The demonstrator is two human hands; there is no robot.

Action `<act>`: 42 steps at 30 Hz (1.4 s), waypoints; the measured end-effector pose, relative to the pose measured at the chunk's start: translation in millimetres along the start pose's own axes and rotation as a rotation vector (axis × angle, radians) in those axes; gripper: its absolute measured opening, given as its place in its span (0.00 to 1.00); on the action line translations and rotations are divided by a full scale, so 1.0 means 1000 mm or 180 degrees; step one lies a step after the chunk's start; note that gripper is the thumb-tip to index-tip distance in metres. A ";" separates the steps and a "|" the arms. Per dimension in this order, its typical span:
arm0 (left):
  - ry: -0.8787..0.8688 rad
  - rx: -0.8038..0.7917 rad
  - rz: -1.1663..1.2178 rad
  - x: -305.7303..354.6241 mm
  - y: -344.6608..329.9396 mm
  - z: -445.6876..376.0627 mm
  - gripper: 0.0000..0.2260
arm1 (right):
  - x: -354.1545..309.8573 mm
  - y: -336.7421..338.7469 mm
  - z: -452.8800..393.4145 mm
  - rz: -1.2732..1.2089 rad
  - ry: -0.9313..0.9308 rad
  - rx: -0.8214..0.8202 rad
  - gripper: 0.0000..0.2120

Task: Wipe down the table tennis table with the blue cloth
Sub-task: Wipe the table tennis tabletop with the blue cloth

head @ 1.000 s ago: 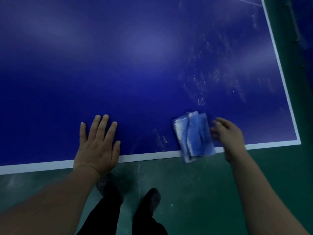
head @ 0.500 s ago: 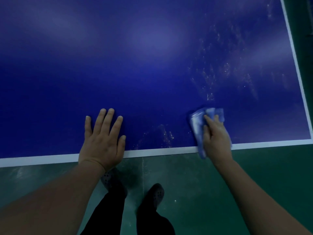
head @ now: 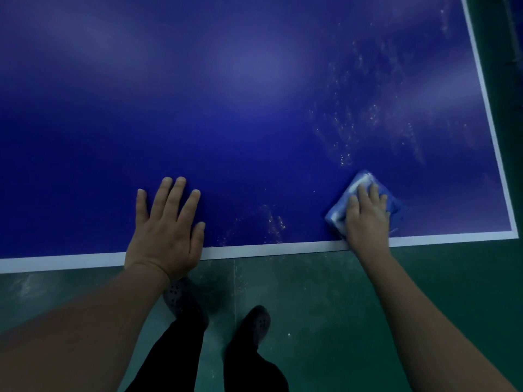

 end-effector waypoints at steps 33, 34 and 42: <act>0.0318 0.0571 0.0013 -0.094 0.032 0.040 0.27 | -0.209 -0.055 0.131 0.1173 0.4696 -0.0732 0.26; 0.0300 0.0565 0.0006 -0.094 0.032 0.040 0.27 | -0.199 -0.049 0.121 0.1192 0.4754 -0.0743 0.26; 0.0294 0.0532 0.0025 -0.093 0.033 0.040 0.28 | -0.296 -0.044 0.041 0.0790 0.3086 -0.0324 0.27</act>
Point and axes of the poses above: each hand's wrist, its own z-axis away from the middle knuckle, its own y-axis out of the back of the hand, x = y × z, the point moved 8 cm from there along -z, towards the middle knuckle, and after that the axes turned 10 degrees about z, right-handed, at the moved point
